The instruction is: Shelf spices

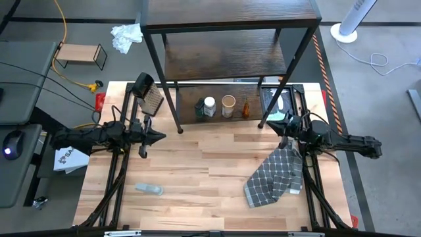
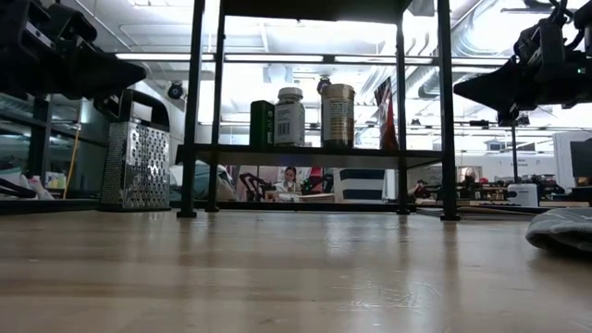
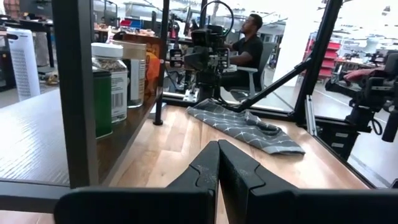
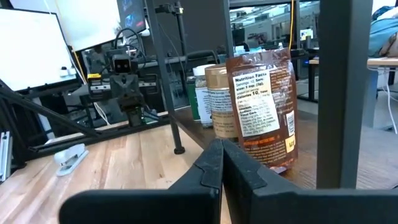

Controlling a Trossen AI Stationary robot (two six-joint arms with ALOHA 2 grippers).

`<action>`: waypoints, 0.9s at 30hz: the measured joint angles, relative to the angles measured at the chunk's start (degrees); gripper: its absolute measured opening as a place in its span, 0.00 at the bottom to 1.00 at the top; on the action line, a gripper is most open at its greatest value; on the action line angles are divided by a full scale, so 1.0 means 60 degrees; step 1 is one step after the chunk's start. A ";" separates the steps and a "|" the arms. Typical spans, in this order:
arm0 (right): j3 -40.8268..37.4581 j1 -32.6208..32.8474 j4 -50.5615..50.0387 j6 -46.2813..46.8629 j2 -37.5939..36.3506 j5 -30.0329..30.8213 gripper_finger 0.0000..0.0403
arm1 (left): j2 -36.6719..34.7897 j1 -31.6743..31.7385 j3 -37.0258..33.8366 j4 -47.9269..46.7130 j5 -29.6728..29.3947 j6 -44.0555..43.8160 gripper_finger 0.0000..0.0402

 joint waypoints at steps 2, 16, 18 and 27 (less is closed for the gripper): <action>0.0000 0.0000 0.0006 0.0002 0.0000 -0.0003 0.00 | 0.0000 -0.0059 0.0000 0.0007 -0.0031 0.0000 0.01; 0.0000 0.0000 0.0020 0.0000 0.0237 -0.0017 0.00 | 0.0043 -0.0089 -0.0004 0.0022 -0.0055 0.0000 0.01; 0.0000 0.0000 0.0020 0.0003 0.0237 -0.0017 0.00 | 0.0044 -0.0089 -0.0004 0.0022 -0.0058 0.0000 0.01; 0.0000 0.0000 0.0020 0.0000 0.0237 -0.0017 0.00 | 0.0044 -0.0089 -0.0004 0.0023 -0.0060 0.0002 0.01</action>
